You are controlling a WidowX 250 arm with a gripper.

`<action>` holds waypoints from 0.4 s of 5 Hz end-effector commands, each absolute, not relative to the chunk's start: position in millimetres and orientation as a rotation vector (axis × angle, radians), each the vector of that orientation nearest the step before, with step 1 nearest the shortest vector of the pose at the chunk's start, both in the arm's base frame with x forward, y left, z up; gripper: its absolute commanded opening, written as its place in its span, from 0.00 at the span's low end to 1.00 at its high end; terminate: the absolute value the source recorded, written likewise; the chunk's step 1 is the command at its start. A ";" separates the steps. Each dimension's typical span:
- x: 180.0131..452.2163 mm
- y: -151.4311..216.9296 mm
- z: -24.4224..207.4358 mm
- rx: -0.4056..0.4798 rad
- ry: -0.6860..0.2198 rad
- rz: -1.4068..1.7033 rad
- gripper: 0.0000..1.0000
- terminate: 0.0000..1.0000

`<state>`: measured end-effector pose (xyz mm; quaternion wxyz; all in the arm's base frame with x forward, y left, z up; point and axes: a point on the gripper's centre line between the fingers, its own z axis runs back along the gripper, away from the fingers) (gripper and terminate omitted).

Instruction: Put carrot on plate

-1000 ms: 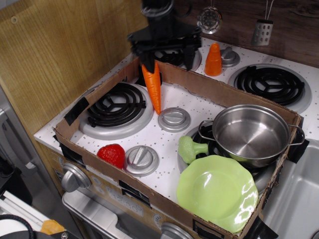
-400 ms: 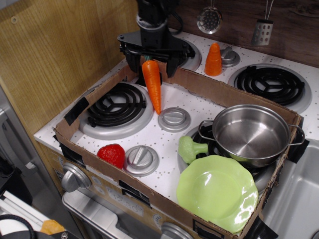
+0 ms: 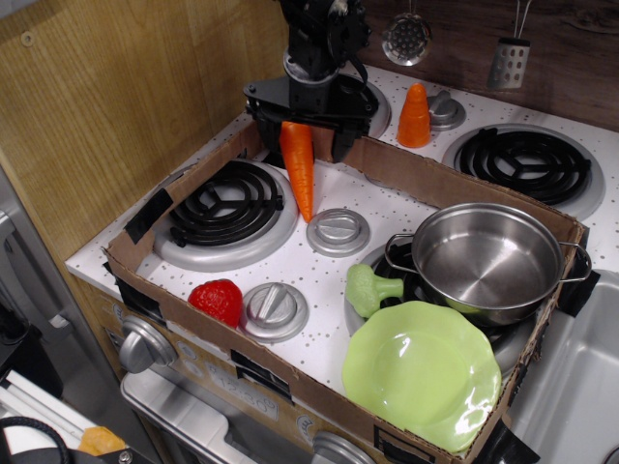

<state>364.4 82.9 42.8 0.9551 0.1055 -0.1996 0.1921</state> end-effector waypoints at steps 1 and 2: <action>372.8 90.1 37.7 0.219 -0.500 0.430 1.00 0.00; 373.4 94.3 36.0 0.207 -0.491 0.422 0.00 0.00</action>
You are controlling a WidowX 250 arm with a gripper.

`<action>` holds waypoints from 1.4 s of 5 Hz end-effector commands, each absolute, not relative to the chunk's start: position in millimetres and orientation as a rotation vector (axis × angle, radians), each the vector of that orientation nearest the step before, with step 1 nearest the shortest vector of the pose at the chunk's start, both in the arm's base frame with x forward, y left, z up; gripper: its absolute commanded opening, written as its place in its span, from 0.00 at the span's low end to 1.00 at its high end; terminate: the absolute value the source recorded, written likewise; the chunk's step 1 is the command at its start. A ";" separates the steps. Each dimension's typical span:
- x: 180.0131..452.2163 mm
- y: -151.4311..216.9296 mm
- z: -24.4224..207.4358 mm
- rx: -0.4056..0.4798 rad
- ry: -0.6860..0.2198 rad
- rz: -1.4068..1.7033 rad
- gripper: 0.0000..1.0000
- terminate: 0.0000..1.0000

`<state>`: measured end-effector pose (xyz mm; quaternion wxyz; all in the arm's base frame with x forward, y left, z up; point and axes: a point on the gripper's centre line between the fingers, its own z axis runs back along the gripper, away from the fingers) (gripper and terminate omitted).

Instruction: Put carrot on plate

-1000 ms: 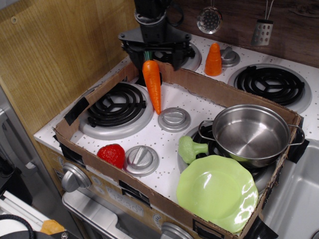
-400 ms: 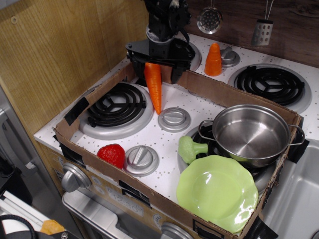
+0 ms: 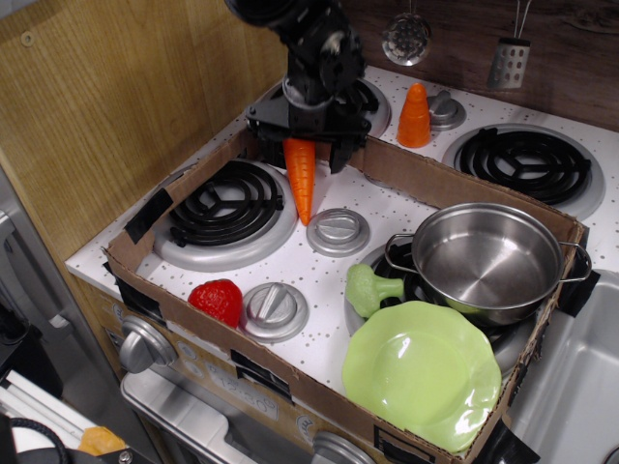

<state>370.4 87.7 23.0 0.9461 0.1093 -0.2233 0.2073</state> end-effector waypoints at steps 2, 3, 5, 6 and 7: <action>372.6 92.8 69.1 0.224 -0.454 0.309 0.00 0.00; 366.3 82.9 100.4 0.167 -0.337 0.308 0.00 0.00; 339.3 40.6 131.1 -0.021 -0.176 0.511 0.00 0.00; 318.6 11.5 126.2 -0.036 -0.170 0.599 0.00 0.00; 297.9 -17.2 120.1 -0.055 -0.167 0.707 0.00 0.00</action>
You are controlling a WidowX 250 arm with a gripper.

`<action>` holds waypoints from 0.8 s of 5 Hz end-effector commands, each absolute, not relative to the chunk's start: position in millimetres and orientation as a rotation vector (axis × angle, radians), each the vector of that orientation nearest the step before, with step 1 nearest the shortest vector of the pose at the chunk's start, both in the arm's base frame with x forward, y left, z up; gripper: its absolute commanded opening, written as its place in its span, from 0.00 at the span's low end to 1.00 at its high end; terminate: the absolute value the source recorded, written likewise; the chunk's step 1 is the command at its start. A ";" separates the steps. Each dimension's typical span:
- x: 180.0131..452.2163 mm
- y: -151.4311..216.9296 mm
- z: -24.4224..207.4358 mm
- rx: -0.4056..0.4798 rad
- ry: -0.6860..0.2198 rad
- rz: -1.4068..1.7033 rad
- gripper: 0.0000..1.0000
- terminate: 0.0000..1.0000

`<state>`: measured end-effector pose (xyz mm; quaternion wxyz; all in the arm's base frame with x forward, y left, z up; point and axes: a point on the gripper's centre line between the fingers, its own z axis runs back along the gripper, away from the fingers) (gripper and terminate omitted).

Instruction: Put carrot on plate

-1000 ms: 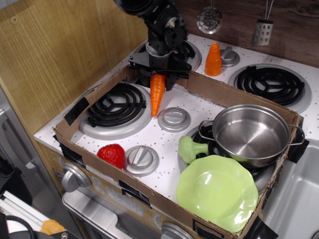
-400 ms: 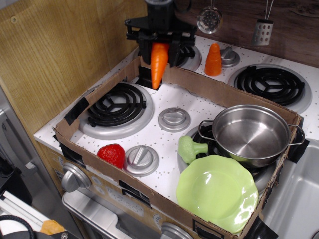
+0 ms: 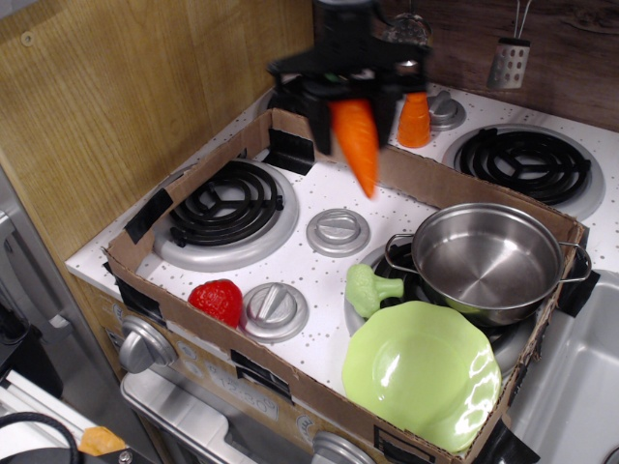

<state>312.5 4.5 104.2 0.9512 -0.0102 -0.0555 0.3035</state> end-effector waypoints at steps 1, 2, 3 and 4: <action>283.8 -36.6 115.9 -0.060 -0.151 0.768 0.00 0.00; 269.4 -52.5 109.0 -0.068 -0.135 0.816 0.00 0.00; 261.6 -68.3 95.6 -0.112 -0.101 0.877 0.00 0.00; 255.1 -78.8 86.6 -0.134 -0.059 0.878 0.00 0.00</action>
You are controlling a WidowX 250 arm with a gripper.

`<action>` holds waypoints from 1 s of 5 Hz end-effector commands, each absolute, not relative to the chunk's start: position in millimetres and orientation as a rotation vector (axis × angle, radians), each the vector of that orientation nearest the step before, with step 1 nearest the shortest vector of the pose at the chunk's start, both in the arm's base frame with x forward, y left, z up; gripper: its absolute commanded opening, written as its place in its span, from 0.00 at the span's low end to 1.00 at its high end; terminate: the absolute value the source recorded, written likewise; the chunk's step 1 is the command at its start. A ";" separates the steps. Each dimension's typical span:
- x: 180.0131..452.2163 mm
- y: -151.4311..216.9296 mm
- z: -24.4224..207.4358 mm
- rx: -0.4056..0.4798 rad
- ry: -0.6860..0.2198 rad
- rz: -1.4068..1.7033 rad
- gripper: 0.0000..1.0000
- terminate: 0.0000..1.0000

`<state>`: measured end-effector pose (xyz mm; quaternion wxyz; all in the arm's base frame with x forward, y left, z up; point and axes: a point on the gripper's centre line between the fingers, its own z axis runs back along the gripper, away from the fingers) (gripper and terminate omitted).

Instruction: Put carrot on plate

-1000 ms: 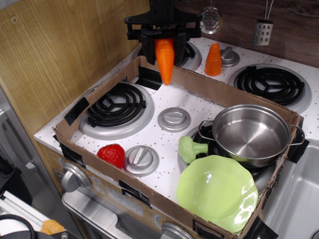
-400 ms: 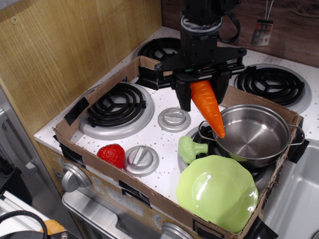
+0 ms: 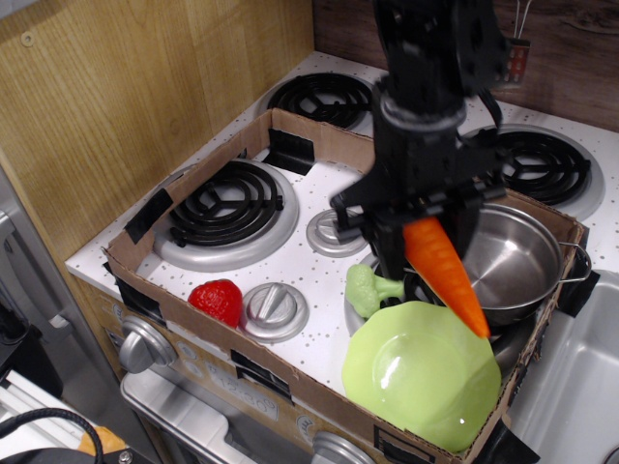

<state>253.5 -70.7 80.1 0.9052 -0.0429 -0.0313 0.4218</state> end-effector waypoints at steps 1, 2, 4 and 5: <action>246.3 -89.5 78.3 -0.144 -0.021 0.877 0.00 0.00; 241.5 -100.2 65.5 -0.191 0.001 0.915 0.00 0.00; 230.7 -124.6 46.2 -0.175 -0.024 1.004 0.00 0.00; 228.7 -124.5 41.4 -0.177 -0.037 1.008 0.00 0.00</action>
